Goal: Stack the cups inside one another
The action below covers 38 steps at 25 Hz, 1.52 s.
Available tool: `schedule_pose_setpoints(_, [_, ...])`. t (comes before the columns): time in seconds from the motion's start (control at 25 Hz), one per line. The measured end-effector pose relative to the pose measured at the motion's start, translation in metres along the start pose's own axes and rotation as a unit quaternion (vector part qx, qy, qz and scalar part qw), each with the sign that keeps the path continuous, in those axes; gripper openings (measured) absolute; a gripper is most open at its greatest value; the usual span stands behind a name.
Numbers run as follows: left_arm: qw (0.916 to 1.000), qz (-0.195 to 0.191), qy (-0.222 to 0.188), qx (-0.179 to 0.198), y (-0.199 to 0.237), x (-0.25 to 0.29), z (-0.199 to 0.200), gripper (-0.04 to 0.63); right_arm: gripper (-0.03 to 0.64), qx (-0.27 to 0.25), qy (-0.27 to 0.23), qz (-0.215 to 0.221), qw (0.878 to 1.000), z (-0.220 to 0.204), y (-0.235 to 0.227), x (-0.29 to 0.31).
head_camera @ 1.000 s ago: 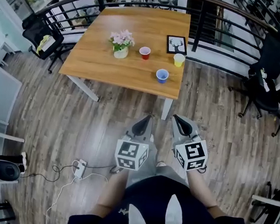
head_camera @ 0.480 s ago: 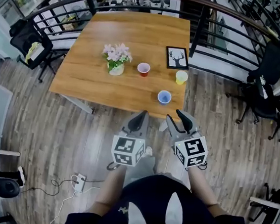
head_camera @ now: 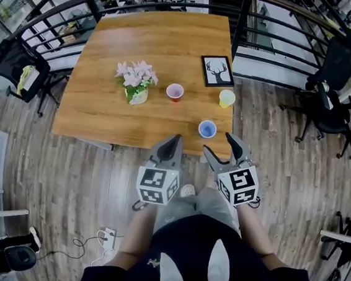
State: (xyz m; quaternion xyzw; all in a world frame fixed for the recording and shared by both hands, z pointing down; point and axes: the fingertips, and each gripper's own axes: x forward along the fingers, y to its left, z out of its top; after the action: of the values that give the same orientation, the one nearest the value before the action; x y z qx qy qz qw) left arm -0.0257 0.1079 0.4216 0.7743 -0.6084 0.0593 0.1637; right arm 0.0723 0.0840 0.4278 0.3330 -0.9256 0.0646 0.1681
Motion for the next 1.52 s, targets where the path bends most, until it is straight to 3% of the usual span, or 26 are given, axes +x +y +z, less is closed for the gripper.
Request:
schedule_pose_setpoints(0.32, [0.9998,-0.010,0.011,-0.016,0.021,0.016,-0.012,0.015,0.317,0.003,0.038,-0.016,0.999,-0.023,-0.009,0.024])
schedule_pose_setpoints(0.88, [0.9994,0.000,0.030,-0.014,0.062,0.058,-0.013,0.015,0.348,-0.011,0.087,0.005,0.996,-0.048,-0.025,0.080])
schedule_pose_setpoints(1.52, [0.9960,-0.016,0.088,-0.008,0.077,0.113,-0.040,0.015,0.373,0.007,0.165,0.020,0.986,-0.117,-0.049,0.133])
